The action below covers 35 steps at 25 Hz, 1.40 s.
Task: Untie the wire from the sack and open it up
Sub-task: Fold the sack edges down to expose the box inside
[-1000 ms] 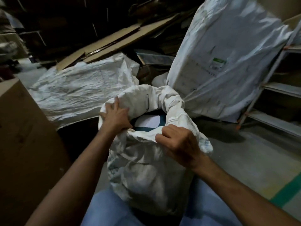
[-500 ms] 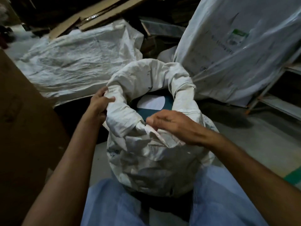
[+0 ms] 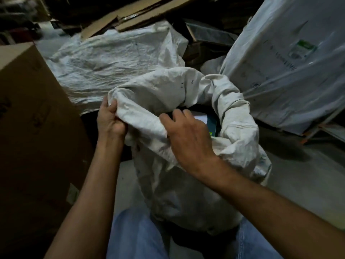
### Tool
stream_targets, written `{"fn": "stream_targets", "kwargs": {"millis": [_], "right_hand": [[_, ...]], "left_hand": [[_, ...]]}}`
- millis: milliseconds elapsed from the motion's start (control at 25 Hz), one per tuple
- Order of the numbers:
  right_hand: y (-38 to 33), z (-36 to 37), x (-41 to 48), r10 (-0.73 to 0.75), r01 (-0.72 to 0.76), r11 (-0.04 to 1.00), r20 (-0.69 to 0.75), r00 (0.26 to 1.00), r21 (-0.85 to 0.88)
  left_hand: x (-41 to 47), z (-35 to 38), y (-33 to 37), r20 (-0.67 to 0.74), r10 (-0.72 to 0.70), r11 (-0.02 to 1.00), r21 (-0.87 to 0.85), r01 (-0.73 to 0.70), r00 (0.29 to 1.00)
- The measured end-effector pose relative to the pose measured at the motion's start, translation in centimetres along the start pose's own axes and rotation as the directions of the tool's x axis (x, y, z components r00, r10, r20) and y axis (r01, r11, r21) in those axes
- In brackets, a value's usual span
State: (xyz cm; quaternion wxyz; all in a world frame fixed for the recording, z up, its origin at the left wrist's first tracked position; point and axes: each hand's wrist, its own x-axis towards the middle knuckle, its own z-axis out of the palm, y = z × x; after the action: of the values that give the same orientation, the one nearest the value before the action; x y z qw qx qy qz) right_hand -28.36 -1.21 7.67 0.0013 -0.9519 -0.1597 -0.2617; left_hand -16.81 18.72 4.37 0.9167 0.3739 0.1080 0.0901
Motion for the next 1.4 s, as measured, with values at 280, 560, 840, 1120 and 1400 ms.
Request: {"fn": "stream_targets", "kwargs": {"millis": [280, 560, 840, 1120, 1400], "right_hand": [[-4.2, 5.1, -4.2, -0.340, 0.313, 0.940, -0.298, 0.892, -0.134], [-1.9, 0.1, 0.7, -0.348, 0.083, 0.849, 0.433, 0.832, 0.522], [4.5, 9.3, 17.0, -0.111, 0.017, 0.978, 0.450, 0.886, 0.208], [8.0, 12.2, 23.4, -0.188, 0.057, 0.940, 0.373, 0.909, 0.335], [6.5, 14.4, 31.3, -0.059, -0.316, 0.809, 0.604, 0.795, 0.496]], "left_hand": [[-0.6, -1.1, 1.9, -0.137, -0.121, 0.608, 0.772, 0.183, 0.983], [0.7, -3.5, -0.1, 0.022, -0.205, 0.798, 0.583, 0.154, 0.979], [0.0, -5.1, -0.7, 0.158, -0.259, 0.921, 0.339, 0.194, 0.953], [1.6, -4.6, 1.1, 0.236, -0.272, 0.877, 0.459, 0.140, 0.933], [8.7, 3.2, 4.3, 0.473, 0.094, 0.213, 0.850, -0.482, 0.876]]}}
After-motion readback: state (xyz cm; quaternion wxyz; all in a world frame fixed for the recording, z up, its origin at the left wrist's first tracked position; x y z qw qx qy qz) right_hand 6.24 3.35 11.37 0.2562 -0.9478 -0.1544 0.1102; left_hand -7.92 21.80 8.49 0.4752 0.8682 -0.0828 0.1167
